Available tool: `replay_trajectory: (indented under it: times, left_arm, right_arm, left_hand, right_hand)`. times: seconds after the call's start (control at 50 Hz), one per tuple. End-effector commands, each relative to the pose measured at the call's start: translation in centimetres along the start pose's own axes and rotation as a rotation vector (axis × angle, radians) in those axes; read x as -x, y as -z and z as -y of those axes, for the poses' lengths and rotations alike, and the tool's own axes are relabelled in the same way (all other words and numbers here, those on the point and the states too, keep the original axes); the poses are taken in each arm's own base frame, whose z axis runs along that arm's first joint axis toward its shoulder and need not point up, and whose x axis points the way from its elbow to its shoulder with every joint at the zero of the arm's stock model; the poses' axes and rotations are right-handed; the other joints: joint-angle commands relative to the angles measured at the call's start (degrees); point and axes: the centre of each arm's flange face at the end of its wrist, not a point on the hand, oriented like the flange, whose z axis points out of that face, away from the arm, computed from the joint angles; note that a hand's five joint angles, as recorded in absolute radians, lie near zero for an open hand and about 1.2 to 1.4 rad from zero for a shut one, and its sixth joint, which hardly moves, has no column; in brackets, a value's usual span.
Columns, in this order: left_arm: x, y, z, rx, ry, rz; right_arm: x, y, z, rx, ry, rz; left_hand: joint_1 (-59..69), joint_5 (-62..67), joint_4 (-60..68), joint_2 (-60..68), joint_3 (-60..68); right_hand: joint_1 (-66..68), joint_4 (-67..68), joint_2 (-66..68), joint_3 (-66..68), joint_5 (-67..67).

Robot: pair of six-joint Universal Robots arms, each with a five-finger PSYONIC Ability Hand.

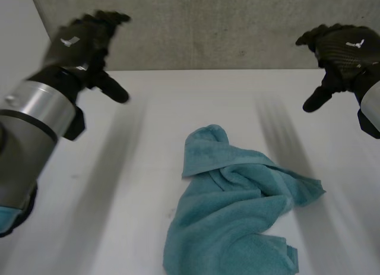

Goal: Fold the laundry

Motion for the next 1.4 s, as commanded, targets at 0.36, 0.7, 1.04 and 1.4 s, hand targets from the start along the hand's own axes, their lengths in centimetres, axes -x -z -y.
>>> replay_trajectory:
  times: [0.36, 0.7, 1.04, 1.4]
  left_arm:
    - [-12.5, -3.7, -16.2, 0.259, -0.209, -0.415]
    - [-13.5, -4.7, -17.5, 0.222, -0.219, -0.388]
    - [-11.3, -2.6, -0.8, -0.197, -0.166, -0.226]
    - [-9.2, -0.5, 3.9, -0.271, -0.163, -0.182]
  right_arm:
    - [0.9, 2.0, -11.1, 0.439, 0.084, 0.149]
    - [-1.5, 2.1, -14.0, 0.469, 0.028, 0.089]
    - [-2.1, -1.4, -14.4, 0.487, -0.434, 0.199]
    - [11.3, -0.9, -16.5, 0.692, -0.702, 0.527]
  left_hand:
    - [4.95, 3.55, 4.90, 4.98, 4.94]
    - [69.70, 68.31, 69.66, 69.74, 69.69]
    - [69.70, 68.31, 69.66, 69.74, 69.69]
    - [69.70, 68.31, 69.66, 69.74, 69.69]
  right_hand:
    - [-1.58, -3.07, -2.27, -2.21, -3.71]
    - [-1.58, -3.07, -2.27, -2.21, -3.71]
    - [-1.58, -3.07, -2.27, -2.21, -3.71]
    - [-1.58, -3.07, -2.27, -2.21, -3.71]
